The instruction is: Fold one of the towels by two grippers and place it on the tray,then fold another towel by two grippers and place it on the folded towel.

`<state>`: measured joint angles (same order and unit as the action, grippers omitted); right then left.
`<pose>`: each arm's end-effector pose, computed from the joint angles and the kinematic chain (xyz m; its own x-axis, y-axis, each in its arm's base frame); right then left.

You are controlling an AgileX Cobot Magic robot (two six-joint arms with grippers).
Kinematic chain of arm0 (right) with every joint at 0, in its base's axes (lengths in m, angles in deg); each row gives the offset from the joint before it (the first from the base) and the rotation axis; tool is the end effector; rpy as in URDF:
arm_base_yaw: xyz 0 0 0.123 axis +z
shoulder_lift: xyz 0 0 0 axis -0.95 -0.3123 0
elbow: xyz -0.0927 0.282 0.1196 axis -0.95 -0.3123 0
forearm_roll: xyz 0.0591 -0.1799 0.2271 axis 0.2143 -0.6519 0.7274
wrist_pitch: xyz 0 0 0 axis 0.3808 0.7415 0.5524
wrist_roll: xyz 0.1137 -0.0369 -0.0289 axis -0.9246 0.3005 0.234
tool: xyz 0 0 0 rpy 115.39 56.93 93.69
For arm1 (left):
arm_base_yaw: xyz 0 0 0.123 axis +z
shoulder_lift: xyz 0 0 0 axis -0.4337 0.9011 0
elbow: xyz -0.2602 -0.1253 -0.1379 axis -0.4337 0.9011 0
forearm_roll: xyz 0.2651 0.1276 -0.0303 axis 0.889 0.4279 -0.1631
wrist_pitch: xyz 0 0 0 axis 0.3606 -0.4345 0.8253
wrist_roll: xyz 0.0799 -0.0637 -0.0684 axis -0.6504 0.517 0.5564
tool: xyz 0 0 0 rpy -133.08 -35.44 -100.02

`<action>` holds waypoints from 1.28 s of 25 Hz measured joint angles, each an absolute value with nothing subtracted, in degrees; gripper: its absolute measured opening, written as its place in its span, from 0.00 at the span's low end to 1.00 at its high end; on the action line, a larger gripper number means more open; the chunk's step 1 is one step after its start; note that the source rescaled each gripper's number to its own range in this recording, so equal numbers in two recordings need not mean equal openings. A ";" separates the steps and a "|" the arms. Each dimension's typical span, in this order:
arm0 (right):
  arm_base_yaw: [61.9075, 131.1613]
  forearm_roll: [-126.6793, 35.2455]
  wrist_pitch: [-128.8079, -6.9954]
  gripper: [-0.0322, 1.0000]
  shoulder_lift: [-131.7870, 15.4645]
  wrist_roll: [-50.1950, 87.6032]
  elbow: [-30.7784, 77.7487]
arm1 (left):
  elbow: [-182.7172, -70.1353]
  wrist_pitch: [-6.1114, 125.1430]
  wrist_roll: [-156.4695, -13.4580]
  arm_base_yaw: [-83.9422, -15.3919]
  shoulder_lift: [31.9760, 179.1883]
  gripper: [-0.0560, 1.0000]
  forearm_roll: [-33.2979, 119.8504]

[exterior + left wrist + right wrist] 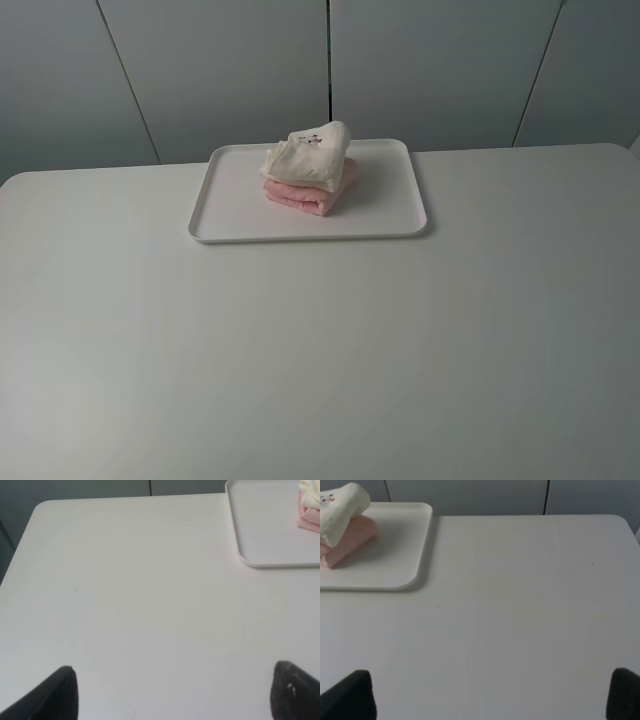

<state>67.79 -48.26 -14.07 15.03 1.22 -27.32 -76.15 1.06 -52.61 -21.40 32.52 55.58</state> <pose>0.0239 0.0085 0.2845 -0.4755 -0.0179 -0.8796 -0.0276 0.9996 -0.0055 0.0247 -0.0005 0.2850 -0.4707 -0.0153 -0.8822 -0.0494 0.9987 0.0091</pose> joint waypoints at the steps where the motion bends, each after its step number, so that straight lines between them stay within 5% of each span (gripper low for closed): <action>1: 67.79 -48.26 -14.07 1.00 15.03 1.46 -27.32 | -76.15 1.06 -52.61 -21.40 32.52 0.99 55.58; 32: 67.79 -48.14 -14.07 1.00 15.03 2.25 -27.32 | -76.15 1.06 -52.61 -21.40 32.52 0.99 55.70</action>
<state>67.79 -48.14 -14.07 15.03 2.25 -27.32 -76.15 1.06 -52.61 -21.40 32.52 55.70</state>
